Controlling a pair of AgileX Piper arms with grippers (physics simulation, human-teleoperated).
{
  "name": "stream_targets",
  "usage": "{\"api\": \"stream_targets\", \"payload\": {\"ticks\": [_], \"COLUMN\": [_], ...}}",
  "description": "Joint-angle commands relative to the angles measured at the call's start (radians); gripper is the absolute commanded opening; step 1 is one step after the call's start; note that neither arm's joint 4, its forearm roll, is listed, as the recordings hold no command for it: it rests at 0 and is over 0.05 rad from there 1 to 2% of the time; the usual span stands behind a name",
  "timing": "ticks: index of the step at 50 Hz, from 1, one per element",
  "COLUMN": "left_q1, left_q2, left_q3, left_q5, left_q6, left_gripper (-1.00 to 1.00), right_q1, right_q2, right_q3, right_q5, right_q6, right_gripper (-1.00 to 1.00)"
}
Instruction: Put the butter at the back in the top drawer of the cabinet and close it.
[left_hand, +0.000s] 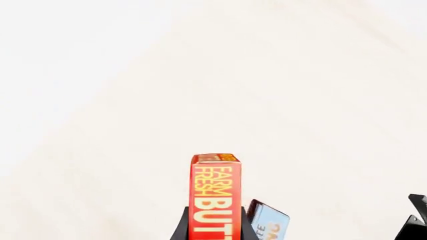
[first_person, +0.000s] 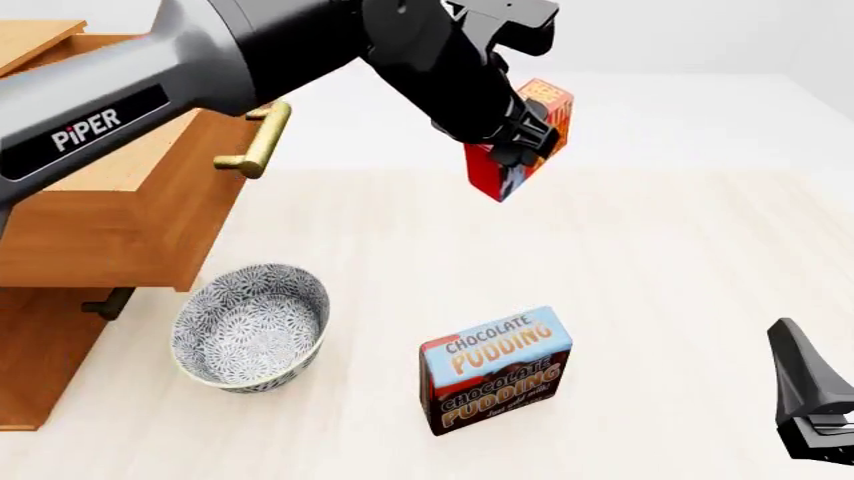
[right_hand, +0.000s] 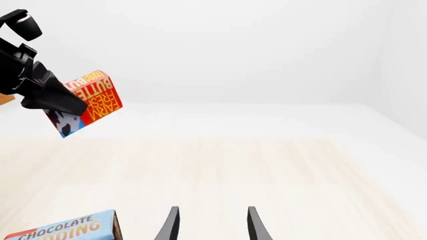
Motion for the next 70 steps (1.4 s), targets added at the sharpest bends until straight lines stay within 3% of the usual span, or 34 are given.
{"api": "stream_targets", "payload": {"ticks": [1,38,70], "left_q1": [0.026,0.161,0.226], "left_q2": [-0.048,-0.234,-0.343], "left_q3": [0.022,0.117,0.101], "left_q5": [0.008,0.049,0.125], "left_q6": [0.023,0.102,0.149], "left_gripper": [-1.0,-1.0,-1.0], "right_q1": [0.0,0.0,0.0], "right_q2": [0.0,0.0,0.0], "right_q3": [0.0,0.0,0.0], "right_q5": [0.0,0.0,0.0], "right_q6": [0.0,0.0,0.0], "right_gripper": [1.0,1.0,1.0]}}
